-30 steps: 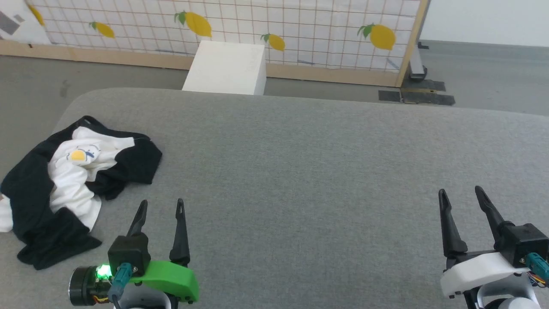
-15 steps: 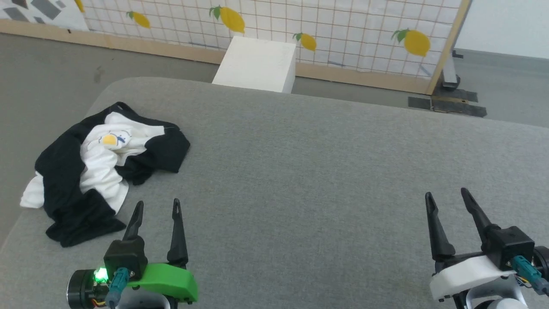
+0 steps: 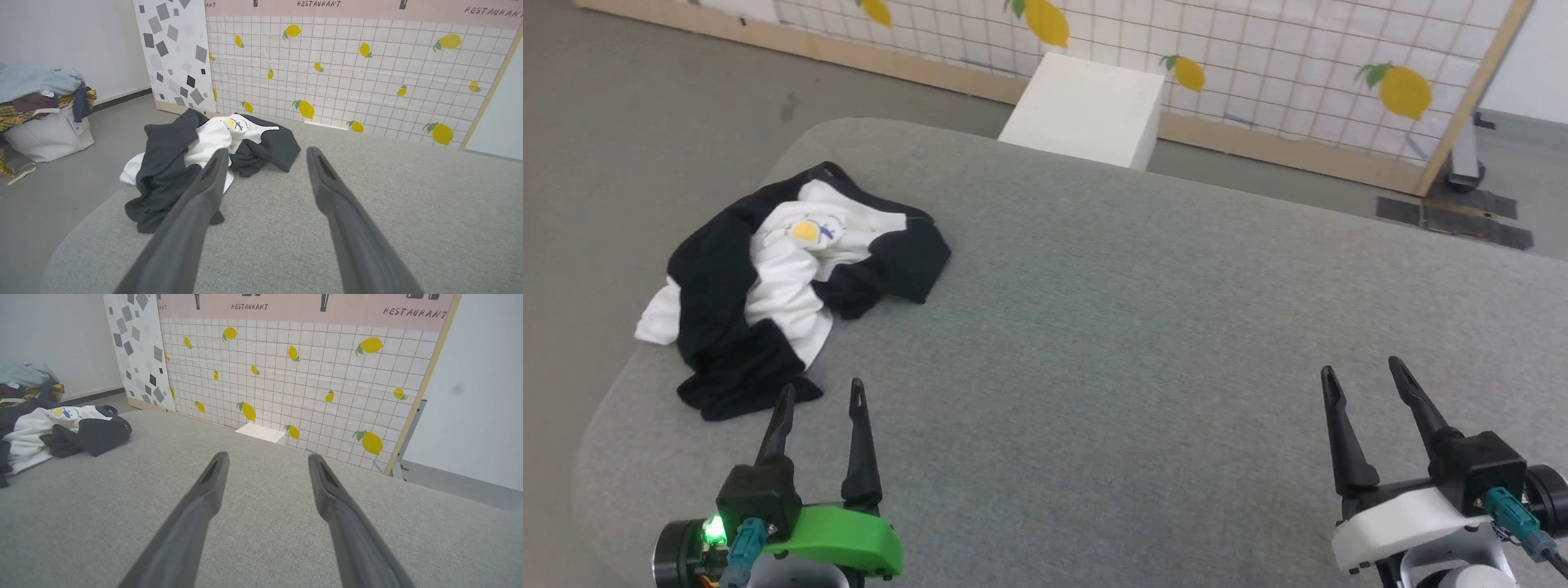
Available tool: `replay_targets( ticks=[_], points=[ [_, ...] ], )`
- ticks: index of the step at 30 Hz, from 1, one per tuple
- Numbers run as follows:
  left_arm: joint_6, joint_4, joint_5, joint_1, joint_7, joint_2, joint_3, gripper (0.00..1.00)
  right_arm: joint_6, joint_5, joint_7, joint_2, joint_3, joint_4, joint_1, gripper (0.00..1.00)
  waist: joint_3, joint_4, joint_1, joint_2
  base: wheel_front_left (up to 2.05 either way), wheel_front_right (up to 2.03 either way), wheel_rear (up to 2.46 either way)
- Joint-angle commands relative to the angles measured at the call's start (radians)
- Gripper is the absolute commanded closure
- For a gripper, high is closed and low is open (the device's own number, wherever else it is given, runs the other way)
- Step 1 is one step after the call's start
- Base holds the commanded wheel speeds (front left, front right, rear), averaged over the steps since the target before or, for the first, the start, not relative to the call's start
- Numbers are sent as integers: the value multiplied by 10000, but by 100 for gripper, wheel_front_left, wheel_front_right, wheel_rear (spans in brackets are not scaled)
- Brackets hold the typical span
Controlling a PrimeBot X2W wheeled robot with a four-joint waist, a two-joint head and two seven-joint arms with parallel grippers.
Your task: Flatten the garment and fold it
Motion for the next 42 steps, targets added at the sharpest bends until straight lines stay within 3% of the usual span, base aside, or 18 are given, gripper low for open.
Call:
replay_targets(
  ticks=[1,17,42],
  points=[
    [69,-15,-67,140,-118,-39,-36,0,-13,-90,-109,12,-7,30,-155,0,12,303,-1,-1,0,0,0],
    [197,91,-281,287,-445,-46,-42,0,-15,-137,-427,15,89,186,-212,0,-19,1181,-1,-1,0,0,0],
    [291,189,-414,439,-797,-53,-151,0,-17,-256,-691,19,-50,175,-147,0,-122,1748,-1,-1,0,0,0]
  ],
)
